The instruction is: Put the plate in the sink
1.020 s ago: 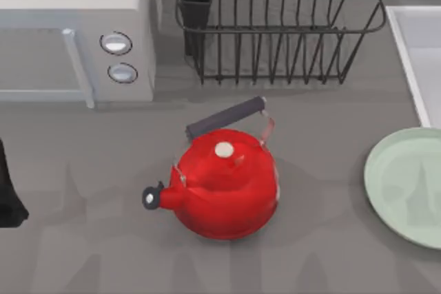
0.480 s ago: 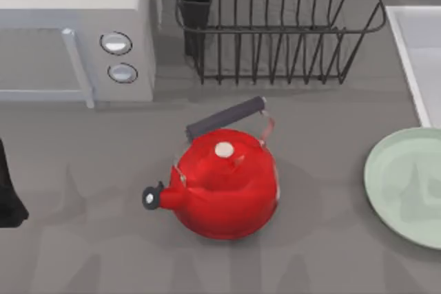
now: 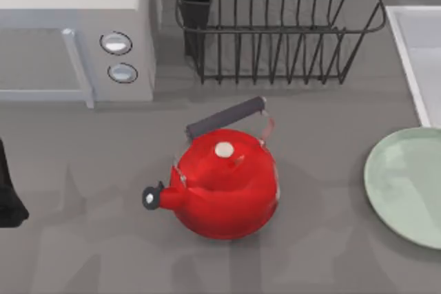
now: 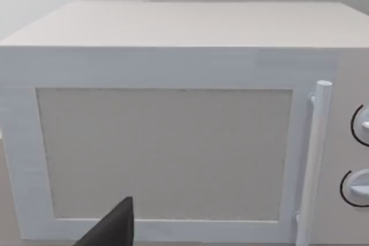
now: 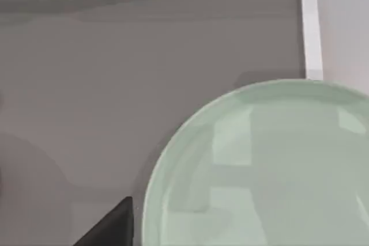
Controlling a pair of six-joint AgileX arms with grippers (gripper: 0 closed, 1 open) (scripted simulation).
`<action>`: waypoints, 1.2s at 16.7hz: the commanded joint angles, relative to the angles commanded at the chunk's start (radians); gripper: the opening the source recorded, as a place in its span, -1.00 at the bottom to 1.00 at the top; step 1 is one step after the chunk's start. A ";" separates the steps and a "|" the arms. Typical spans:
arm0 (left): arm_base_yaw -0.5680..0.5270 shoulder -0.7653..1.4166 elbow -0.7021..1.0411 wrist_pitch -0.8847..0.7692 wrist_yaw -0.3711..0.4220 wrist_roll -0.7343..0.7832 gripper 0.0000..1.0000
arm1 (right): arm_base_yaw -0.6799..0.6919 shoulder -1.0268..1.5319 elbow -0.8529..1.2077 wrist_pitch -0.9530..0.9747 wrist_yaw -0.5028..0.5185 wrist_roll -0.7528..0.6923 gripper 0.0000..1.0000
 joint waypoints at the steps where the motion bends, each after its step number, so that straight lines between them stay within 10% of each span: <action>1: 0.000 0.000 0.000 0.000 0.000 0.000 1.00 | 0.020 0.105 0.073 -0.059 0.000 0.021 1.00; 10: 0.000 0.000 0.000 0.000 0.000 0.000 1.00 | 0.166 0.859 0.600 -0.485 0.000 0.172 1.00; 20: 0.000 0.000 0.000 0.000 0.000 0.000 1.00 | 0.181 0.961 0.660 -0.527 0.000 0.192 1.00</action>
